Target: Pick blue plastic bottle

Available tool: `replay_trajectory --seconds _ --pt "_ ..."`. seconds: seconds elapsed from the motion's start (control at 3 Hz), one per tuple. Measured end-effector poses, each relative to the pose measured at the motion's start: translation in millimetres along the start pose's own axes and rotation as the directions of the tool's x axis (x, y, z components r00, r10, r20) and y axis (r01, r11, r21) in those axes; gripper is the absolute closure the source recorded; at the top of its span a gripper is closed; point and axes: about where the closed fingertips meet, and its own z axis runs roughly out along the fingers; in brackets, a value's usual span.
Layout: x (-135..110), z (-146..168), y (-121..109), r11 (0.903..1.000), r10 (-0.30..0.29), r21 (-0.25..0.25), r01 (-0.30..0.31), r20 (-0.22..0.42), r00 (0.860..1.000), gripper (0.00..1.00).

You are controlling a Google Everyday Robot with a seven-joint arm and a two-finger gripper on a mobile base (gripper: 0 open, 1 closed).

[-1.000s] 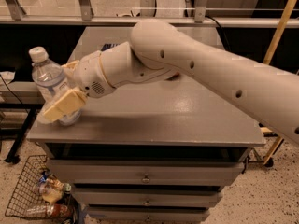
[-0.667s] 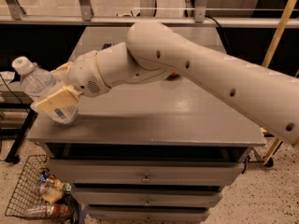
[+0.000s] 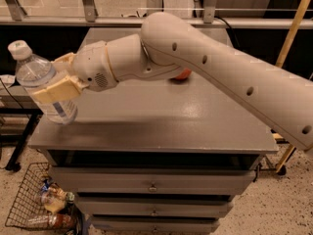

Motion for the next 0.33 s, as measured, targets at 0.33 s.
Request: replay_trajectory --seconds 0.33 --pt "-30.1 -20.7 0.8 0.9987 -0.049 -0.009 0.049 0.023 0.999 1.0"
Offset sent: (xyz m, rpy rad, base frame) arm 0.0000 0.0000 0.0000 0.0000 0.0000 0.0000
